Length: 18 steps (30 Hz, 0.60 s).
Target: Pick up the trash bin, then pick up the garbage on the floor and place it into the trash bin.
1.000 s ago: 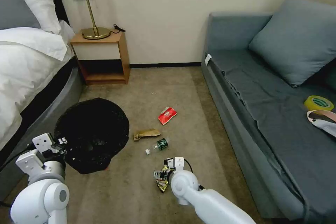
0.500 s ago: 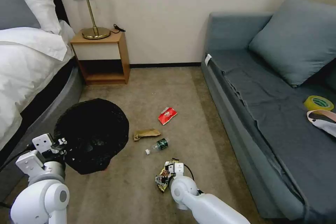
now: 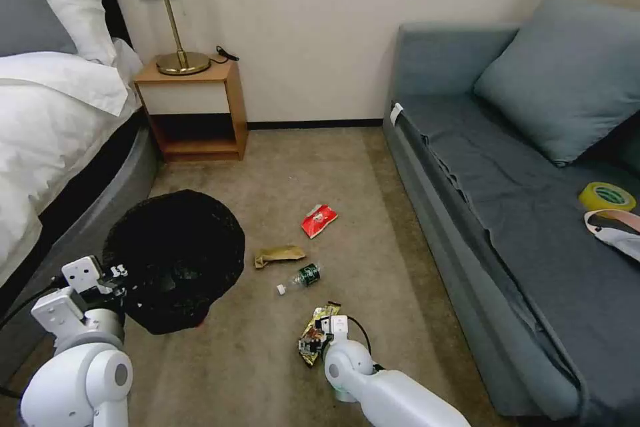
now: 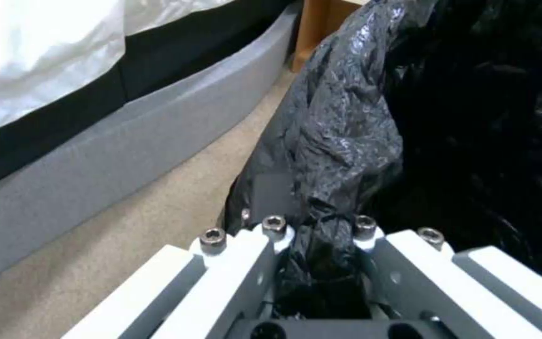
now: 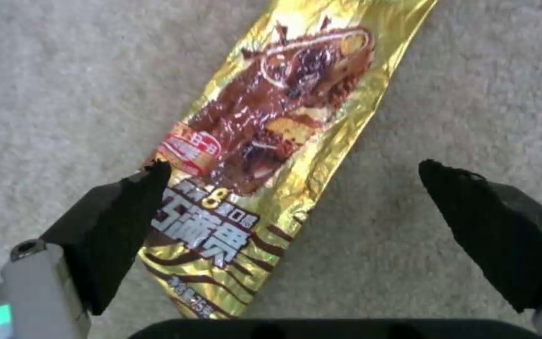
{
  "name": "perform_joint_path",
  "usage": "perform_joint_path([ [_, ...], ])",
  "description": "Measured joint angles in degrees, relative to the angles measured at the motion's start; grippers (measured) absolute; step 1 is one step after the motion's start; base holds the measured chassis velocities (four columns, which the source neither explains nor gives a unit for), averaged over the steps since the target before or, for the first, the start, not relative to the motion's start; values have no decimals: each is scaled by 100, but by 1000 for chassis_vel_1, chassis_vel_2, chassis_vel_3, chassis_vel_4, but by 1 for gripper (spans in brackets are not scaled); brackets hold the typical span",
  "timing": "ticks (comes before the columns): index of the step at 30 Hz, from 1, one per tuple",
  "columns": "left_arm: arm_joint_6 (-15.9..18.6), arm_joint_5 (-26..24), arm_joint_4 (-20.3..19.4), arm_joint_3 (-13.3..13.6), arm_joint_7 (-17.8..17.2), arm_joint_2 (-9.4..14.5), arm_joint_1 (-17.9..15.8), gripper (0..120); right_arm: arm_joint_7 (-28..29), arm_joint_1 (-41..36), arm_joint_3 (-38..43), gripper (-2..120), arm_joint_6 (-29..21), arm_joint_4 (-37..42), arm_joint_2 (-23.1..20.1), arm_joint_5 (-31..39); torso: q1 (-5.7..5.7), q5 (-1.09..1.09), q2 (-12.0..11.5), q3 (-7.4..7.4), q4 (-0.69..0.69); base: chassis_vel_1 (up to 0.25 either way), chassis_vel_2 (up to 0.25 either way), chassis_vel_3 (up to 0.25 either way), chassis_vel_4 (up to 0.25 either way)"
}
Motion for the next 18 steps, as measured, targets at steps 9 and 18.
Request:
perform_joint_path([
  [9,10,-10,-56,-7,0,-21,32,3,-152,88,-32,99,110,-296,75,-103,0,0,0,0,0,0,0,0,0],
  [18,16,-4,-63,-2,0,-34,35,3,-288,112,-22,93,201,-461,103,-181,0,-2,2,-1,-1,0,0,0,0],
])
